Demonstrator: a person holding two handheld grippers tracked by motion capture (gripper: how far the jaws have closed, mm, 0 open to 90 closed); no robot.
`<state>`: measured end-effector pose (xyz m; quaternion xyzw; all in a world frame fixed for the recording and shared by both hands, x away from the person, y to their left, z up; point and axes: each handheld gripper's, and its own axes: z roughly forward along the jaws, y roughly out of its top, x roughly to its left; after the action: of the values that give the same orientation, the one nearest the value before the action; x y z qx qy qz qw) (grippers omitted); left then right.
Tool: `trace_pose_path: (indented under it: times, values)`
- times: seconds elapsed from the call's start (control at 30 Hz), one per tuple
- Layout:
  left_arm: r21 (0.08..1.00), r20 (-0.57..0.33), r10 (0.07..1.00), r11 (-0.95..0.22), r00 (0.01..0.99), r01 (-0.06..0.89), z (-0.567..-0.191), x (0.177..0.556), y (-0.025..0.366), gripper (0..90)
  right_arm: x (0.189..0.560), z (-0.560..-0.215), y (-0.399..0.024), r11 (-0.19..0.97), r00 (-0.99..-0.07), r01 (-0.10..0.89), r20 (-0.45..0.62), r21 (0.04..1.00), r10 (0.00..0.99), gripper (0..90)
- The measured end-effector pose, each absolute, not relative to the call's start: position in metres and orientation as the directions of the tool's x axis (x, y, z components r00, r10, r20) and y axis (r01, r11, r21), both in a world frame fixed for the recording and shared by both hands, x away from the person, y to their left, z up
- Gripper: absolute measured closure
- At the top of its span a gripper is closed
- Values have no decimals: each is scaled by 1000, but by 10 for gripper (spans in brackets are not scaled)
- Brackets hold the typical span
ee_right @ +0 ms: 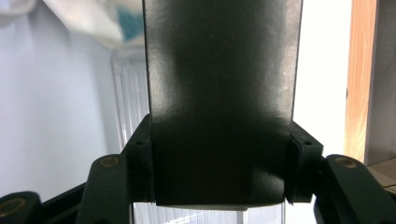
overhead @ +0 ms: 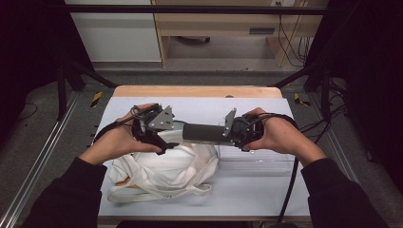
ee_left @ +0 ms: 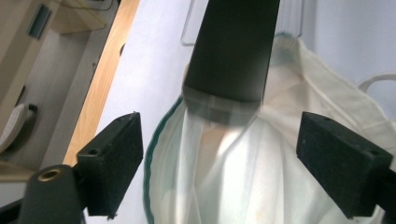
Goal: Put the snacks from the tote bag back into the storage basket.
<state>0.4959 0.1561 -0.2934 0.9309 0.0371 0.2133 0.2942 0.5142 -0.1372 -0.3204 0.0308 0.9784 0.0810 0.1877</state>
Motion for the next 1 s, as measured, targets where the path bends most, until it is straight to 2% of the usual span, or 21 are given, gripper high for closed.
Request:
trace_pose_path:
  times: [0.37,1.0]
  values:
    - [653,314,357,-754,880,73,-304,501,204,104,527,-324,-175,979,-929,69,-346,192,133,430]
    - [698,260,502,-688,825,199,-336,492,257,74,537,-332,-228,972,-941,69,-309,224,138,430]
